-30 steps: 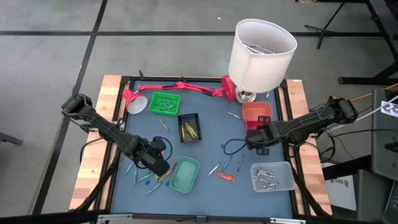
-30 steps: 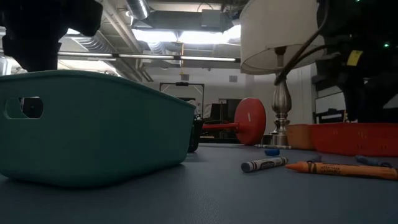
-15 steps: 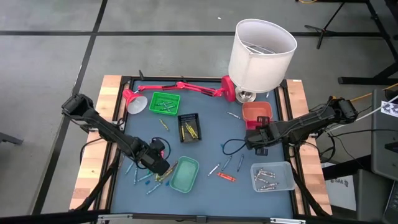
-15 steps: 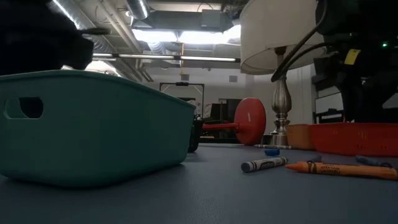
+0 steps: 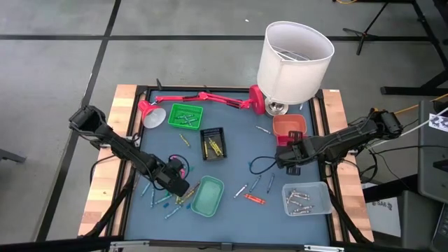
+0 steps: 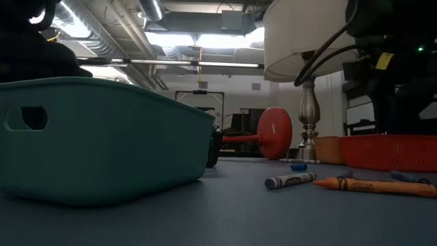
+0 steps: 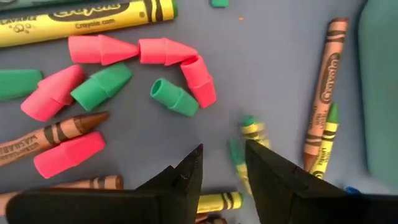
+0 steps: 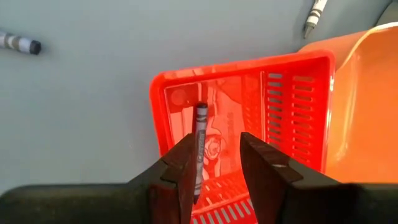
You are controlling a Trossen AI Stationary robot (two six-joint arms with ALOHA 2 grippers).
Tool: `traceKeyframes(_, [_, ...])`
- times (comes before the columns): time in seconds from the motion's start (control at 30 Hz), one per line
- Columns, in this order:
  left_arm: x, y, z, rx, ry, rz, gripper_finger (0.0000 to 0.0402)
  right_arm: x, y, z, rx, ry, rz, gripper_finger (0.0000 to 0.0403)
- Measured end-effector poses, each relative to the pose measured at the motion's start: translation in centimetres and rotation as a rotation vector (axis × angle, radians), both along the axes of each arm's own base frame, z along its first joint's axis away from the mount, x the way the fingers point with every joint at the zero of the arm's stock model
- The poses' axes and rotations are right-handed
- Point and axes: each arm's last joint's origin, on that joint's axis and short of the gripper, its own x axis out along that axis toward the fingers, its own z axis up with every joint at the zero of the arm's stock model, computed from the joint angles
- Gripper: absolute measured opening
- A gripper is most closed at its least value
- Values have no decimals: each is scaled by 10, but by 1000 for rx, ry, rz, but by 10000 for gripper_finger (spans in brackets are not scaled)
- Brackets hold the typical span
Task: Sort crayons
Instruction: Put the green crayon into the black bin
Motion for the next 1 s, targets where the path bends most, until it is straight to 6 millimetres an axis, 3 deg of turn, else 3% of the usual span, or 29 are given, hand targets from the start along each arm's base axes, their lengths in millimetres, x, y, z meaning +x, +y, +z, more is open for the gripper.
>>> traceKeyframes(0.47, [1, -1, 0, -5, -20, 3, 105, 0, 0, 0, 1, -4, 1, 122])
traceKeyframes(1.0, [12, -4, 6, 49, -193, -2, 105, 2, 1, 0, 5, -20, 1, 122])
